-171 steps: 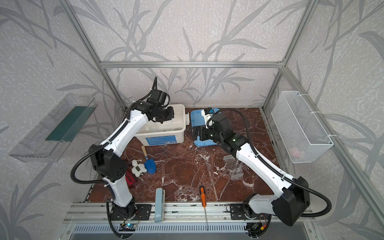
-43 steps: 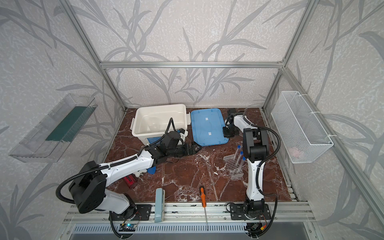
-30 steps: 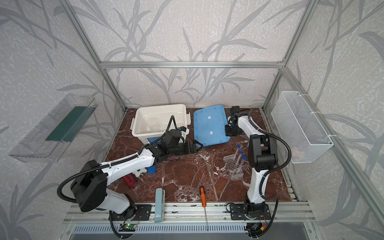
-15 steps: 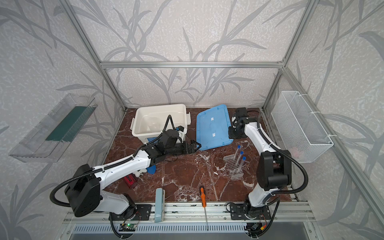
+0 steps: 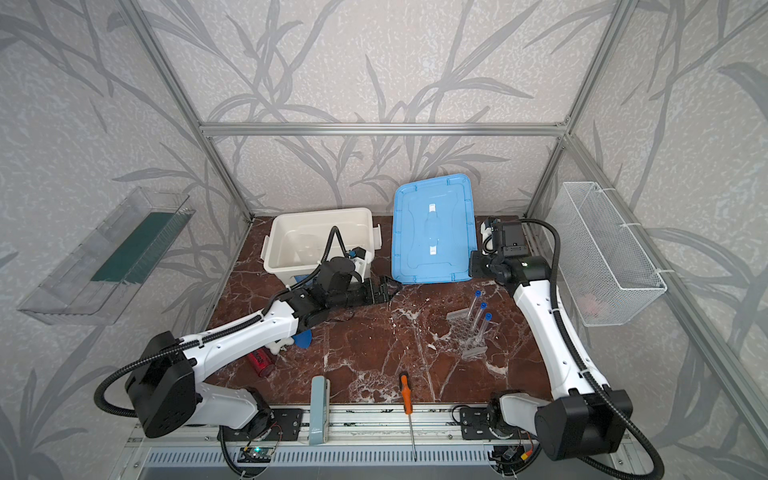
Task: Organize the chemistry lab equipment
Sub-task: 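Grip the blue lid edges with both grippers and tilt it up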
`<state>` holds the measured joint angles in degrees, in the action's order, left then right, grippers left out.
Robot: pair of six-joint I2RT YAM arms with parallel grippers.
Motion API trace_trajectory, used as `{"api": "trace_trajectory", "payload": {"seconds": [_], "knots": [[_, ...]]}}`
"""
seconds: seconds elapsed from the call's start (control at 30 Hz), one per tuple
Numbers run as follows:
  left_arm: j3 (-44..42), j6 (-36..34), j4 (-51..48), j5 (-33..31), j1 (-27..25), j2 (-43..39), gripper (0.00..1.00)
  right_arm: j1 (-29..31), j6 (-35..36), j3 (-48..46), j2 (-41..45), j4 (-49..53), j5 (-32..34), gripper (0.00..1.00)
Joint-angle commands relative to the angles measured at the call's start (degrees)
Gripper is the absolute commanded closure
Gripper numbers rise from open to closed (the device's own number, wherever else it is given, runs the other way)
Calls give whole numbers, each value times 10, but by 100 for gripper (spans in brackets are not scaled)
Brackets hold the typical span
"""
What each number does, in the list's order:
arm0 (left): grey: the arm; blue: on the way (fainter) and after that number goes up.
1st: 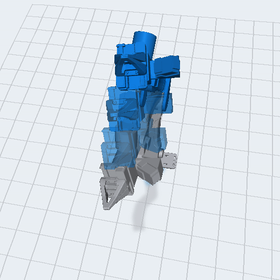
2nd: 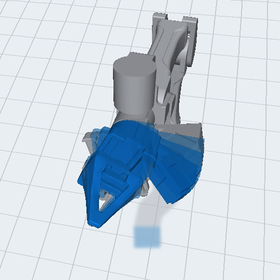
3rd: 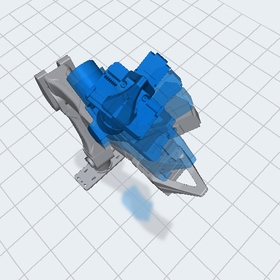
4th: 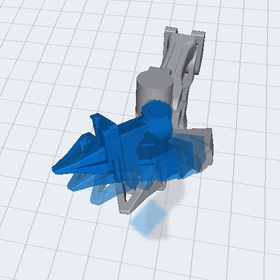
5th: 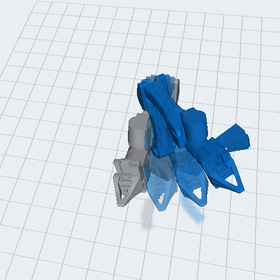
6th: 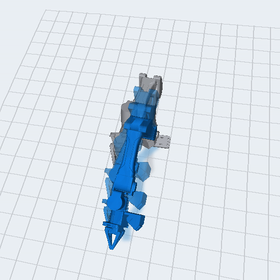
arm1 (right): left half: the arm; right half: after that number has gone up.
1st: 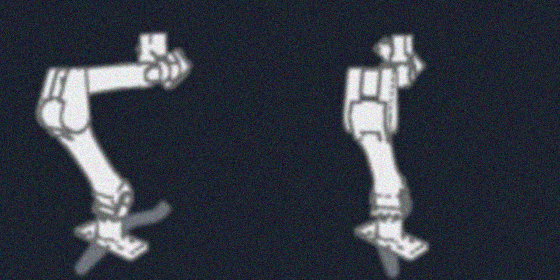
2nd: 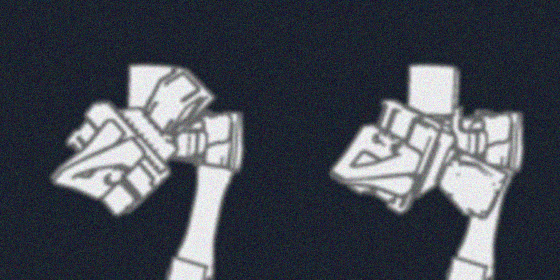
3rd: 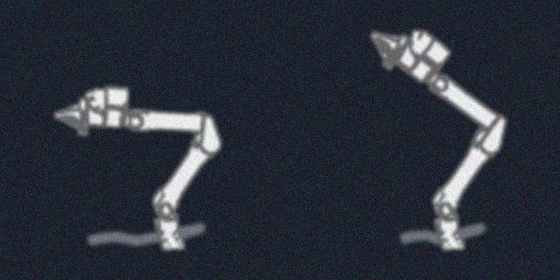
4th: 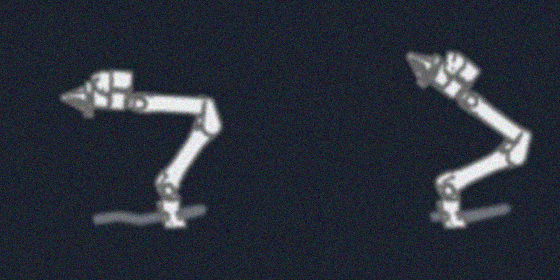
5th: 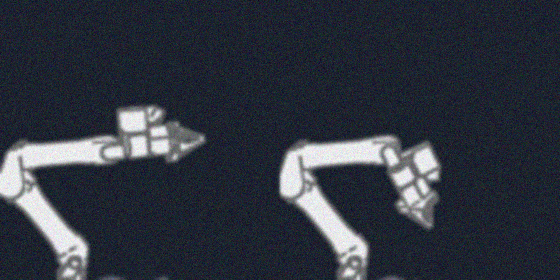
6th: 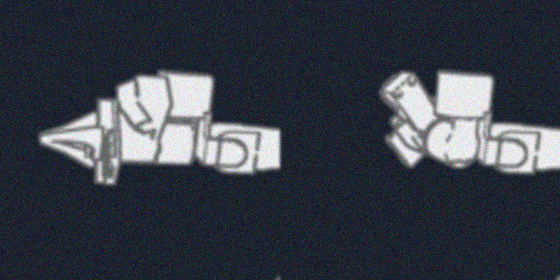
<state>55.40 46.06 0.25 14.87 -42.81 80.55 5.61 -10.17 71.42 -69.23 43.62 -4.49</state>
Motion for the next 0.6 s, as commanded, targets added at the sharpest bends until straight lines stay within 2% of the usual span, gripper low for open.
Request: {"api": "trace_trajectory", "payload": {"seconds": [0.0, 0.2, 0.3, 0.57], "knots": [[30, -12, 24, -11, -2, -3, 1, -2, -22, 4, 61, 7, -51, 100], [32, -5, 73, 3, -3, -9, 3, -2, -56, -43, 106, -5, -139, 100], [23, 6, 121, 17, -7, -22, 12, -2, -70, -65, 109, -19, -157, 100], [36, -19, 77, -20, -39, -42, 36, 0, -87, -102, 105, -47, -170, 100]]}}
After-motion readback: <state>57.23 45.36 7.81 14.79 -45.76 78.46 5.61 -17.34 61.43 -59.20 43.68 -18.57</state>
